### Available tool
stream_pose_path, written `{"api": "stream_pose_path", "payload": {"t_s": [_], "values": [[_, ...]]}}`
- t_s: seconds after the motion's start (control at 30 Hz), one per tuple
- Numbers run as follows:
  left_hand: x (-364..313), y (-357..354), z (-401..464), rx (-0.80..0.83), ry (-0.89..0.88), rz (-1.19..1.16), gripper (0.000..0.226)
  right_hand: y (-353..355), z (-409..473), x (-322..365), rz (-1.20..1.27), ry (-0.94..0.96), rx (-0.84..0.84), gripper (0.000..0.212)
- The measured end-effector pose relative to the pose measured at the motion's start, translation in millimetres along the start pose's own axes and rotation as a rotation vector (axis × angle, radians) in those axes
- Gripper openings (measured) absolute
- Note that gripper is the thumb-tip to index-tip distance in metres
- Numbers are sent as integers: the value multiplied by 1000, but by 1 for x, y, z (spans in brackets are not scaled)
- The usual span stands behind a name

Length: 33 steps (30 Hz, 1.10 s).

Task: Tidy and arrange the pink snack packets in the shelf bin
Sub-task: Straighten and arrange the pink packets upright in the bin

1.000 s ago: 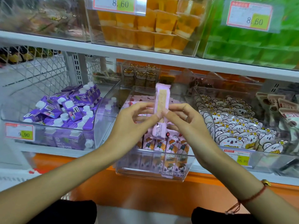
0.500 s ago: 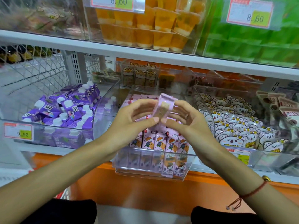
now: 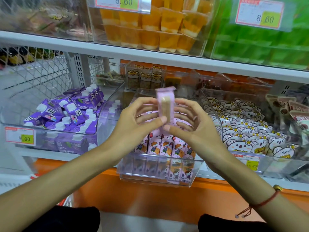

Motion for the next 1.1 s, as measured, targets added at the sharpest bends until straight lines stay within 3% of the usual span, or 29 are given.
{"api": "stream_pose_path", "payload": {"t_s": [0.07, 0.17, 0.3, 0.37, 0.5, 0.63, 0.7, 0.83, 0.9, 1.03, 1.1], "values": [[5, 0, 1, -79, 88, -105, 41, -6, -4, 4, -61, 46, -5, 60], [12, -3, 0, -97, 218, -193, 57, -10, -7, 10, -124, 116, -57, 44], [9, 8, -1, -179, 156, -67, 77, -1, -4, 15, -66, 136, -109, 27], [4, 11, -2, -182, 92, 2, 73, 7, -1, 14, 14, 109, -162, 28], [-4, -3, -5, -12, -44, 92, 41, 23, 5, 3, 179, 6, -294, 43], [-8, -4, -4, -20, -154, 223, 39, 29, 7, -6, 154, -69, -290, 55], [-10, 5, 1, -107, -174, 239, 37, 31, 7, -6, 21, -37, -299, 59], [-8, 21, 17, -242, -168, 295, 33, 27, 2, 2, -444, 232, -220, 36], [-4, 20, 29, -229, -140, 379, 32, 15, -3, -2, -681, 310, -65, 32], [3, 6, 54, -109, -117, 589, 33, -1, -9, -20, -1169, 343, 192, 44], [4, -1, 65, -26, -114, 720, 33, -4, -9, -22, -1243, 324, 250, 45]]}}
Point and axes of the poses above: each hand's wrist, its own z-axis towards the middle knuckle, its own y-axis out of the back of the hand, x = y × z, the point moved 4 cm from there along z, towards the middle knuckle, and after that the axes turned 2 degrees about -x, right-handed, at the moved point
